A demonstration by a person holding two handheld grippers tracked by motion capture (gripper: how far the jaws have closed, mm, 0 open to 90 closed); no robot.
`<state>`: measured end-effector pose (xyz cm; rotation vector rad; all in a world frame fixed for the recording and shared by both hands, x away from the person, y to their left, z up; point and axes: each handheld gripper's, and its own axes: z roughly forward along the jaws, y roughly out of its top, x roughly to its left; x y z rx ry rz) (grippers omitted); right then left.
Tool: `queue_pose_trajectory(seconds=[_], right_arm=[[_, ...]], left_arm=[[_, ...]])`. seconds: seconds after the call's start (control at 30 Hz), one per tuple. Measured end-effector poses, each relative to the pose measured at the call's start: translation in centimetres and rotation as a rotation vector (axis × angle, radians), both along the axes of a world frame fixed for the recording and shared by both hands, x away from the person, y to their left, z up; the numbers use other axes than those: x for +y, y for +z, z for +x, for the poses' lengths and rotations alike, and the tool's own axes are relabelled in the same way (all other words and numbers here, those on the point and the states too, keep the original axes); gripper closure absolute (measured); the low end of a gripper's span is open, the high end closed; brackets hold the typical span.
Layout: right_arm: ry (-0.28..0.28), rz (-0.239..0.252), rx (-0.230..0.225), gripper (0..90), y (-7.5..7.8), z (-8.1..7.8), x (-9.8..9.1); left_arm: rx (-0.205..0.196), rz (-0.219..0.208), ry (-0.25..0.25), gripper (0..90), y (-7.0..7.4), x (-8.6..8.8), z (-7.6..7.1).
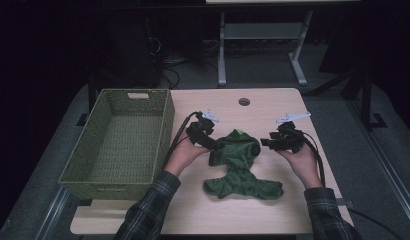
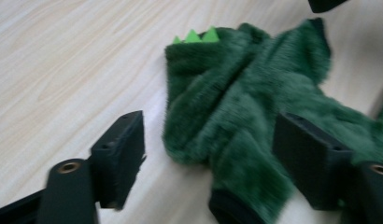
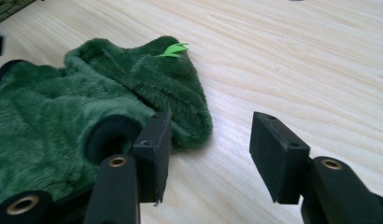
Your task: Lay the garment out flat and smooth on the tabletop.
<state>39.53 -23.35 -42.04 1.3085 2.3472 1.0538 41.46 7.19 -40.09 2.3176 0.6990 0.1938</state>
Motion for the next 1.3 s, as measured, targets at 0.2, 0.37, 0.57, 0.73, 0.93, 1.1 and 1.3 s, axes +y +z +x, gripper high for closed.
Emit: queue_pose_trajectory(seconds=[0.2,0.37,0.57,0.73,0.93,1.1,1.3], right_arm=[[0.008,0.018,-0.021,46.2,0.8,-1.3,0.0],[0.022,0.025,-0.025,45.8,0.7,-2.4,0.2],[0.032,0.033,-0.041,47.1,1.1,-3.7,0.5],[0.041,0.026,-0.045,48.0,1.3,-4.8,0.7],[0.054,0.028,-0.050,49.4,1.2,-6.0,1.2],[0.082,0.012,-0.046,48.7,1.0,-6.9,2.0],[0.128,0.014,-0.059,52.1,0.6,-8.3,3.3]], left_arm=[[-0.042,-0.008,-0.028,13.3,0.7,0.4,-2.7],[-0.059,-0.023,-0.050,12.7,0.8,1.0,-5.2],[-0.057,-0.020,-0.061,12.7,0.0,1.8,-8.4],[-0.068,-0.004,-0.051,12.7,-1.3,2.9,-10.6],[-0.049,0.011,-0.057,12.6,-3.0,3.3,-12.9],[-0.056,0.003,-0.027,12.7,-4.0,4.4,-14.6],[-0.040,0.039,-0.010,12.7,-5.6,5.2,-15.7]])
